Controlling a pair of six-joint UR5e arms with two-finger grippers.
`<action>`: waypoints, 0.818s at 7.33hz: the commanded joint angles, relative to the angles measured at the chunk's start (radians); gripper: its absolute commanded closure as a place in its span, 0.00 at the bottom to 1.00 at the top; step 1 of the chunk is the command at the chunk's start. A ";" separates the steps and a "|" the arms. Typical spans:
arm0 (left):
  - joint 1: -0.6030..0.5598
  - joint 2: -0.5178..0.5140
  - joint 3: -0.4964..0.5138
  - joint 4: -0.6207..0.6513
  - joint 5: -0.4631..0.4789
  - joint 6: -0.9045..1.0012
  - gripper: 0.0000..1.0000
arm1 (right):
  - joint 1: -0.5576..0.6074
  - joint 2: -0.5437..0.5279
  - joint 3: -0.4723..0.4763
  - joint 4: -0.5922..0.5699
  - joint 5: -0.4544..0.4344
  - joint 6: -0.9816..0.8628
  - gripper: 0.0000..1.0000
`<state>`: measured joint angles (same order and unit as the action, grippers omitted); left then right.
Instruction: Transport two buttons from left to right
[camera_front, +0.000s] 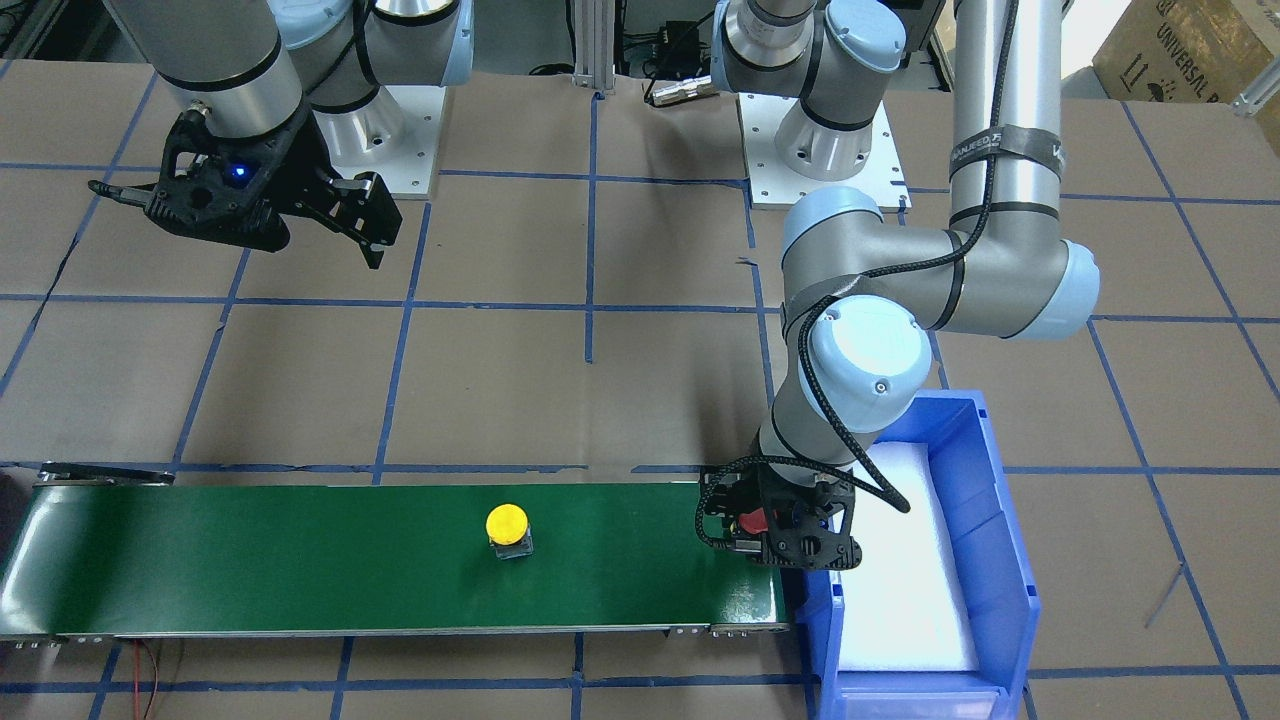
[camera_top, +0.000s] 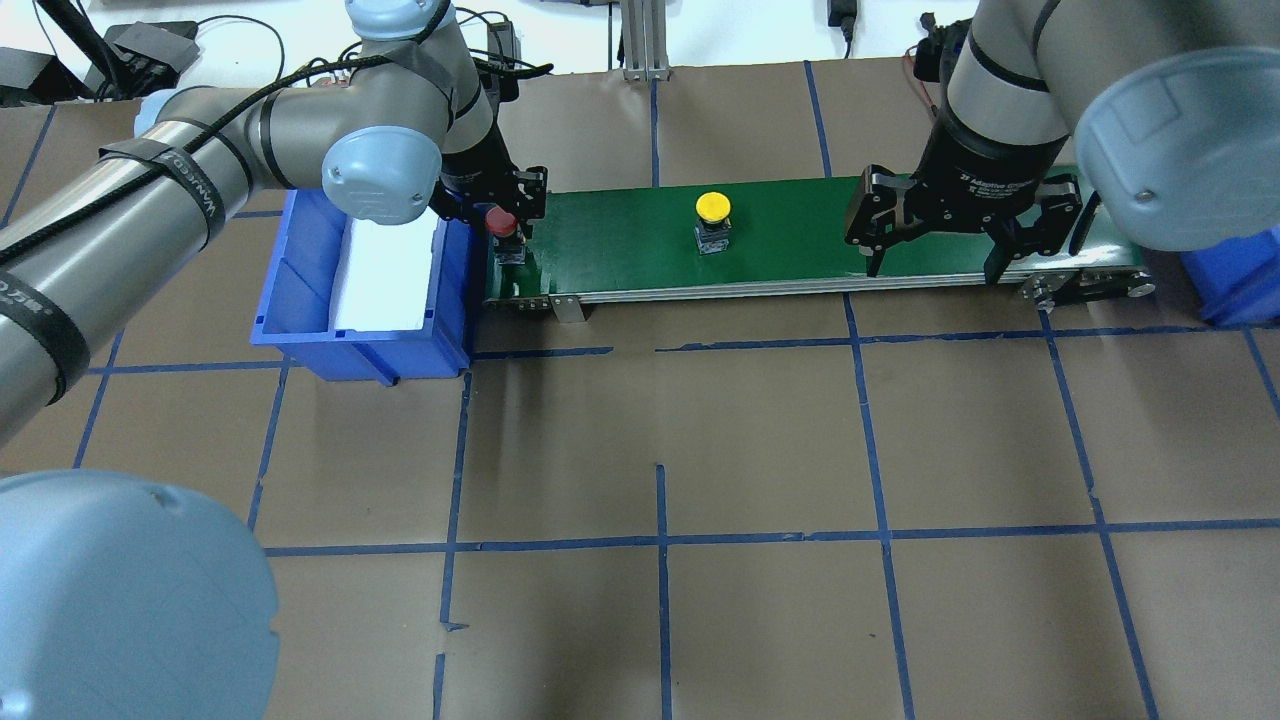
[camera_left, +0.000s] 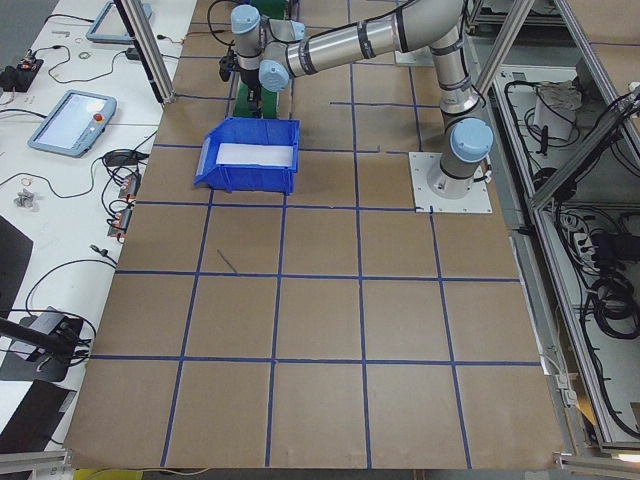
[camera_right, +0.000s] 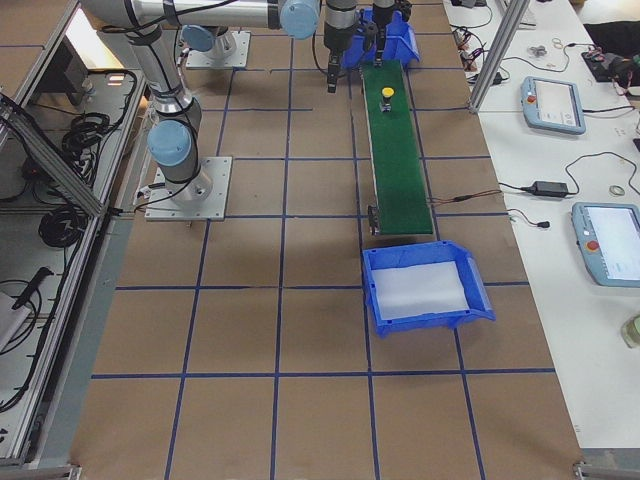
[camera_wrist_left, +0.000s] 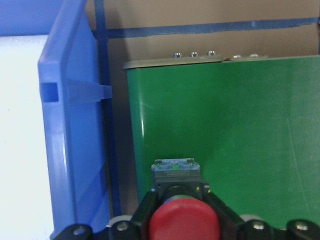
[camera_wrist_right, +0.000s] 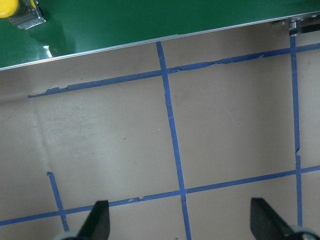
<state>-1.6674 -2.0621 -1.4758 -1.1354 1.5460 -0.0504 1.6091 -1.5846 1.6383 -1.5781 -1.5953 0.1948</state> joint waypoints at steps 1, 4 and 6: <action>0.002 0.032 0.017 0.000 0.003 0.001 0.02 | 0.000 0.000 0.000 0.000 0.000 0.000 0.00; 0.079 0.283 -0.012 -0.211 0.051 0.074 0.00 | 0.000 0.000 0.000 0.000 0.000 0.000 0.00; 0.107 0.437 -0.055 -0.368 0.046 0.090 0.00 | 0.000 0.002 -0.003 0.000 0.000 0.000 0.00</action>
<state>-1.5780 -1.7264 -1.4981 -1.4139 1.5921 0.0341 1.6091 -1.5835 1.6370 -1.5784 -1.5954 0.1948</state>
